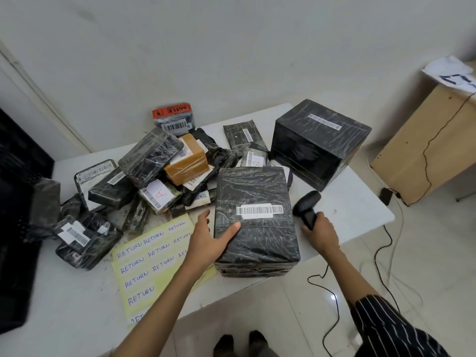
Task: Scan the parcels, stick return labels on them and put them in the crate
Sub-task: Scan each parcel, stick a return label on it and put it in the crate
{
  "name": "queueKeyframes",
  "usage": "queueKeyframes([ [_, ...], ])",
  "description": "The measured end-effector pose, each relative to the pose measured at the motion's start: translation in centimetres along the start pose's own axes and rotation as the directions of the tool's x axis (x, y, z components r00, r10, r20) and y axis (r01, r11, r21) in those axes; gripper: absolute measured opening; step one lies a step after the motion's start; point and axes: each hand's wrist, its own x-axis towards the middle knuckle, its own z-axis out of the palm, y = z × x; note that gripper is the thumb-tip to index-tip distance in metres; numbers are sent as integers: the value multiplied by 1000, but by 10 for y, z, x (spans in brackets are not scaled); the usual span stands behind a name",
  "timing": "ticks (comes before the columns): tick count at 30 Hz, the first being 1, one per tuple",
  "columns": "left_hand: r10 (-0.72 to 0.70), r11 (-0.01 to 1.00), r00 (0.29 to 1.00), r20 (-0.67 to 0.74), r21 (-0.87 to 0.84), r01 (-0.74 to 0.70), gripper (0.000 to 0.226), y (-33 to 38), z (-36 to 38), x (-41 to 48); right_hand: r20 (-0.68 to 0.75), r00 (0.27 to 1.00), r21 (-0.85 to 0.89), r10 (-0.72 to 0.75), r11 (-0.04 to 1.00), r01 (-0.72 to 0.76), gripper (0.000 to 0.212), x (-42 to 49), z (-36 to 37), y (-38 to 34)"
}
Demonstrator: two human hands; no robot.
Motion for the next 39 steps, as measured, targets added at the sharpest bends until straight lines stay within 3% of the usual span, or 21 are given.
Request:
queueKeyframes([
  [1, -11, 999, 999, 34, -35, 12, 103, -1, 1, 0, -2, 1000, 182, 30, 983, -29, 36, -8, -5, -4],
  [3, 13, 996, 996, 89, -92, -4, 102, -4, 2, -1, 14, 997, 550, 82, 832, -76, 31, -30, -18, -18],
  [6, 57, 981, 988, 142, -193, -29, 96, -5, 5, -4, 66, 997, 819, 34, 569, -74, 22, -61, -39, -39],
  [8, 92, 970, 983, 158, -236, -53, 91, -4, 7, -7, 62, 997, 833, -38, 552, -31, 17, -76, -47, -52],
  [11, 128, 968, 980, 150, -236, -90, 104, -7, 11, -10, -12, 999, 773, -48, 634, 40, 18, -86, -48, -64],
  [18, 263, 945, 965, 13, -207, -254, 122, 3, 14, -12, -132, 987, 773, -88, 615, 158, 15, -74, -60, -87],
  [24, 377, 914, 919, -116, -112, -389, 132, 7, 24, -11, -218, 970, 844, -103, 479, 241, 16, -64, -66, -92],
  [27, 427, 902, 898, -107, -22, -431, 138, 4, 24, -5, -199, 975, 852, -100, 474, 223, 17, -65, -62, -92],
  [31, 486, 874, 871, -67, 50, -484, 136, -1, 26, 1, -203, 978, 798, -53, 570, 197, 14, -77, -58, -78],
  [34, 499, 866, 864, -74, 69, -494, 136, -1, 28, 3, -208, 976, 791, -56, 578, 202, 13, -107, -63, -67],
  [39, 506, 862, 858, -86, 68, -502, 137, 0, 27, 10, -57, 986, 833, -158, 537, 134, 16, -165, -64, -64],
])
